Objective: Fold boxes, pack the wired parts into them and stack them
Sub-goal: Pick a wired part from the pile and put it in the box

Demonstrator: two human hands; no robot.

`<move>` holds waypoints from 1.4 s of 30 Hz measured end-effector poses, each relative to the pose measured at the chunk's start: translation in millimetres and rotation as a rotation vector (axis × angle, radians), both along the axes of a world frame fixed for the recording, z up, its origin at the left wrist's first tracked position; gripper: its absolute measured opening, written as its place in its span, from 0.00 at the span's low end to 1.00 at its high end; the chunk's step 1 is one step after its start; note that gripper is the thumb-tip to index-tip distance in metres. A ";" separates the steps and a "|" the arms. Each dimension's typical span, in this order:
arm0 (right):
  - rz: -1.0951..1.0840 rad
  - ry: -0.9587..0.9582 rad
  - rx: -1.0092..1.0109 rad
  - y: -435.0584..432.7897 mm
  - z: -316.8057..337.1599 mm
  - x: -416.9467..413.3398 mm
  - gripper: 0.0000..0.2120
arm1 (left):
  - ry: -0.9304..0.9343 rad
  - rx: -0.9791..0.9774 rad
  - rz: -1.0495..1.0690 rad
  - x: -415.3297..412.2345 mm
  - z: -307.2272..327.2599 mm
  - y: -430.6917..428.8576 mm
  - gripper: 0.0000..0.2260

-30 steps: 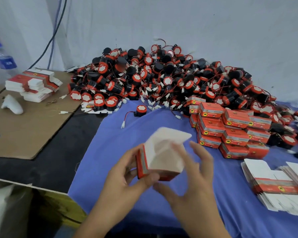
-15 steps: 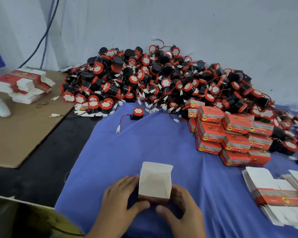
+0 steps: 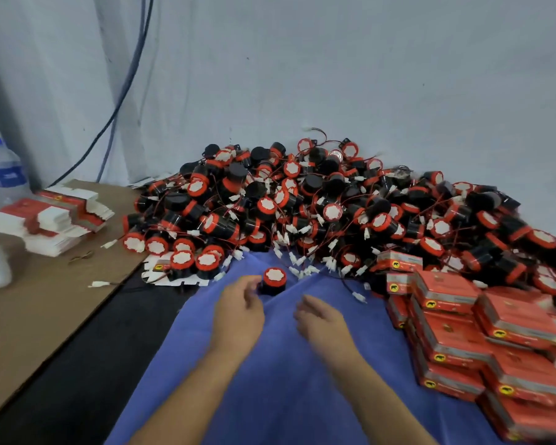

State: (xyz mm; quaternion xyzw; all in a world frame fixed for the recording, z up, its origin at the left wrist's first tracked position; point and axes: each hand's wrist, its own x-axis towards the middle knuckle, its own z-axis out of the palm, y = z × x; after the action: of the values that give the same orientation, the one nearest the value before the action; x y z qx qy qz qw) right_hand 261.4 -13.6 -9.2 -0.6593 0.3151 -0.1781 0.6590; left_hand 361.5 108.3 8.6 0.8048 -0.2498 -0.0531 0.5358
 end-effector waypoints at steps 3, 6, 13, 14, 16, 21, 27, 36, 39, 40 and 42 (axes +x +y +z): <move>0.012 0.074 -0.259 -28.7 -9.2 73.3 0.07 | -0.088 0.210 -0.055 56.3 1.6 -46.0 0.22; -0.067 0.117 -0.573 -40.0 -34.8 108.4 0.07 | -0.013 0.361 -0.306 105.7 -7.9 -77.9 0.24; -0.105 0.001 -0.522 -56.2 -72.5 115.5 0.12 | 0.142 0.518 -0.753 169.4 -13.8 -79.1 0.24; -0.118 -0.053 -0.450 -54.4 -69.2 112.1 0.09 | 0.106 0.547 -0.758 165.9 -12.1 -76.8 0.20; -0.142 -0.165 -0.325 -48.8 -54.1 102.4 0.07 | 0.045 0.557 -0.736 150.7 -5.9 -74.5 0.13; -0.086 -0.290 0.077 -40.9 28.0 47.6 0.19 | 0.062 0.342 -0.447 98.0 36.3 -44.8 0.23; 0.089 -0.566 0.630 -8.5 82.4 -101.5 0.41 | 0.041 -0.053 -0.269 -9.0 84.8 36.0 0.25; -0.292 -0.640 0.369 78.8 100.5 -175.0 0.05 | -0.161 0.045 -0.232 -156.2 65.0 123.6 0.24; -0.267 -0.572 0.230 99.4 99.5 -183.4 0.06 | -0.331 0.189 -0.190 -178.8 41.9 125.4 0.26; -0.259 -0.532 0.139 104.5 97.8 -184.1 0.06 | -0.396 0.223 -0.179 -182.6 34.4 123.9 0.25; -0.246 -0.418 -0.055 112.8 94.5 -182.3 0.05 | -0.531 0.276 -0.143 -185.9 20.3 120.4 0.24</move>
State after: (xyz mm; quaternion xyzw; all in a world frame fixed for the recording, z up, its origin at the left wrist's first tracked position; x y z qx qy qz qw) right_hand 79.1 99.2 85.3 -0.5826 0.2450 -0.3982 0.6648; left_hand 175.7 228.7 28.9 0.8362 -0.4274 0.0881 0.3321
